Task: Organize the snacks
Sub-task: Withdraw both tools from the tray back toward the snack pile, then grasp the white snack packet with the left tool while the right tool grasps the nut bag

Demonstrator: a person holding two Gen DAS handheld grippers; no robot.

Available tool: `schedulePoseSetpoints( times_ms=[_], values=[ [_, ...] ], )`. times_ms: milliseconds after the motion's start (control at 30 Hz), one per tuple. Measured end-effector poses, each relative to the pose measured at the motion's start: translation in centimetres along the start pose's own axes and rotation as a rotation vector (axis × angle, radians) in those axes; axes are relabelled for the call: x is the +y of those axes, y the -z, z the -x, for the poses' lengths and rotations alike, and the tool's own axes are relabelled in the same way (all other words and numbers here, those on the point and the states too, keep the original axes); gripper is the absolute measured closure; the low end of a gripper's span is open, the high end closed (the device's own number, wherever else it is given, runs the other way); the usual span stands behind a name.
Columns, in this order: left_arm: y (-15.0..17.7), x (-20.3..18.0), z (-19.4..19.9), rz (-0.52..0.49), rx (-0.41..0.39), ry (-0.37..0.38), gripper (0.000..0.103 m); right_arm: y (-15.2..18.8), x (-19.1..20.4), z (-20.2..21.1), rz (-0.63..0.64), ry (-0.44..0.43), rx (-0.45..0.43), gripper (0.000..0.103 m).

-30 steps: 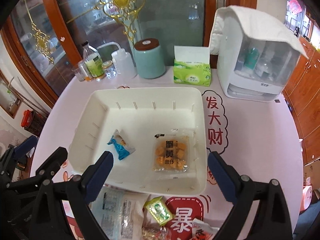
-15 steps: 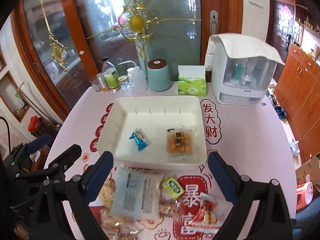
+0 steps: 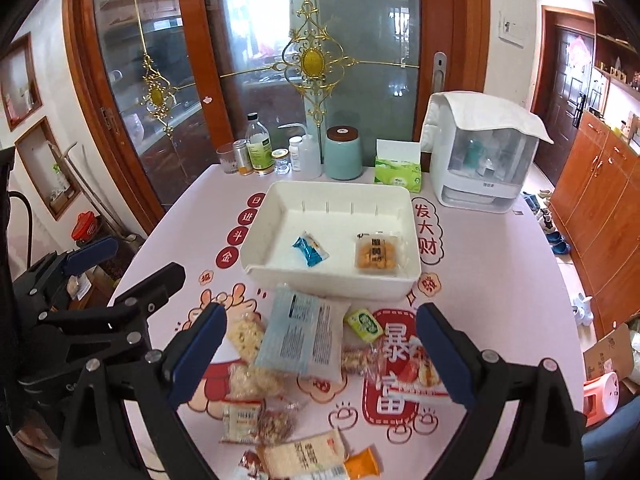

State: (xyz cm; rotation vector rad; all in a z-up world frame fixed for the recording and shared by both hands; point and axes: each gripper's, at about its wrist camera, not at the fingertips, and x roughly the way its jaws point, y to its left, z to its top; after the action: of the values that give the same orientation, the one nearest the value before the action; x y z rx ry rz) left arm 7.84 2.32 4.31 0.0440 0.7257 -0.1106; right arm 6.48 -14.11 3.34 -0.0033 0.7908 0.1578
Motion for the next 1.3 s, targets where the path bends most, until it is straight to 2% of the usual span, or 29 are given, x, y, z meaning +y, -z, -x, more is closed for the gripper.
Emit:
schedulePoseSetpoints(
  times_ms=[167, 333, 533, 667, 900, 1033, 1200, 1300],
  values=[
    [3.0, -0.9, 2.0, -0.027, -0.021, 0.006, 0.011, 3.2, 0.2, 2.2, 0.013, 0.027, -0.026, 0.007],
    [7.1, -1.6, 1.6, -0.036, 0.045, 0.036, 0.011, 6.8, -0.2, 1.9, 0.009, 0.063, -0.014, 0.007],
    [12.4, -1.3, -1.7, -0.025, 0.178, 0.048, 0.011, 11.9, -2.9, -1.2, -0.096, 0.054, 0.103, 0.007],
    [15.8, -0.2, -4.4, -0.021, 0.262, 0.019, 0.011, 15.6, -4.1, -3.3, -0.142, 0.047, 0.187, 0.009],
    [20.7, 0.7, -8.8, -0.044, 0.410, 0.005, 0.011, 20.6, -4.4, -7.0, -0.185, 0.010, 0.329, 0.018],
    [22.3, 1.0, -11.3, 0.019, 0.477, 0.011, 0.011, 21.6, -3.3, -9.1, -0.147, -0.005, 0.385, 0.028],
    [23.6, 1.3, -13.8, 0.127, 0.528, 0.040, 0.015, 21.3, -1.9, -10.9, -0.118, -0.037, 0.407, 0.033],
    [23.8, 0.8, -14.7, 0.145, 0.542, 0.041, 0.015, 20.7, -1.6, -11.6, -0.118, -0.058, 0.401, 0.033]
  ],
)
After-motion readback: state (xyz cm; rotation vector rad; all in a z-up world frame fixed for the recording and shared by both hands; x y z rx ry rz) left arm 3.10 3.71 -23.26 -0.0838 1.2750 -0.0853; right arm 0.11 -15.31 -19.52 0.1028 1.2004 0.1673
